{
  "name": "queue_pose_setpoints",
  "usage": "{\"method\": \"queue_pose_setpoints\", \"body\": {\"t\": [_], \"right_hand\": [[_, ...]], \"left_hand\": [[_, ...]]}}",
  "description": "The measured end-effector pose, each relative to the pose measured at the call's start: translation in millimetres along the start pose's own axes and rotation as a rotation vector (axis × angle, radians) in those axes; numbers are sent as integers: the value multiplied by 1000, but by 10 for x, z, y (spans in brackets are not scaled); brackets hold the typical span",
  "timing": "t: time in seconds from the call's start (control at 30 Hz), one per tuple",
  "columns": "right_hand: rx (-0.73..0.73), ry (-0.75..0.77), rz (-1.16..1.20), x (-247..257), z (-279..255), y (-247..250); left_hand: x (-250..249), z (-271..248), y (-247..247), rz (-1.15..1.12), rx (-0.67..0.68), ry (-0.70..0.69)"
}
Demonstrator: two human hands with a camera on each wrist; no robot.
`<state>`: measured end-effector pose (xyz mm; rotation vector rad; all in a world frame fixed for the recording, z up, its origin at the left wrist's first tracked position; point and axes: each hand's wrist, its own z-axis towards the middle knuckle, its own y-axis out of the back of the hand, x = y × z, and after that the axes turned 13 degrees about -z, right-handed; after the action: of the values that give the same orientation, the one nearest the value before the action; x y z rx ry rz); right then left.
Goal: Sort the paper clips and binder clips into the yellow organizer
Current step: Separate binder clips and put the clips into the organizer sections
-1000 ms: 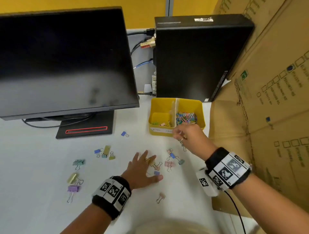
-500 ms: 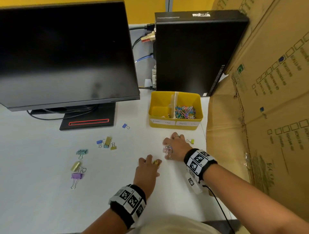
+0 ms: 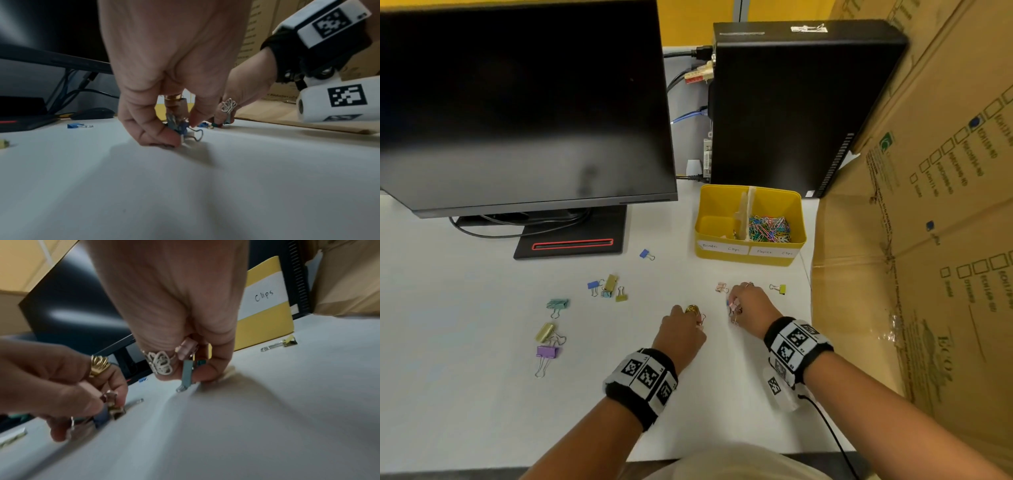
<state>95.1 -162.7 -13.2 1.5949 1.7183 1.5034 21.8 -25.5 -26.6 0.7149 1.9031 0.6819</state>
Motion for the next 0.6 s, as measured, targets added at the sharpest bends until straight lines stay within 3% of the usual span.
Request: {"method": "queue_pose_setpoints", "body": {"t": [0.2,0.33,0.43,0.53,0.6], "right_hand": [[-67,-261,501,-21,56,145],[-77,-209,753,104,55,450],[-202,-153,764,217,144,794],[-386,-159,561,323,288,1092],[-380,-159,423,364,348,1219]], "left_hand": [[118,168,278,-399,20,64],[26,234,617,-798,52,106],[-336,337,959,-950,10,-33],[-758,645,1200,-946,-97,-181],[-980,858,1234,-885,-177,-203]]}}
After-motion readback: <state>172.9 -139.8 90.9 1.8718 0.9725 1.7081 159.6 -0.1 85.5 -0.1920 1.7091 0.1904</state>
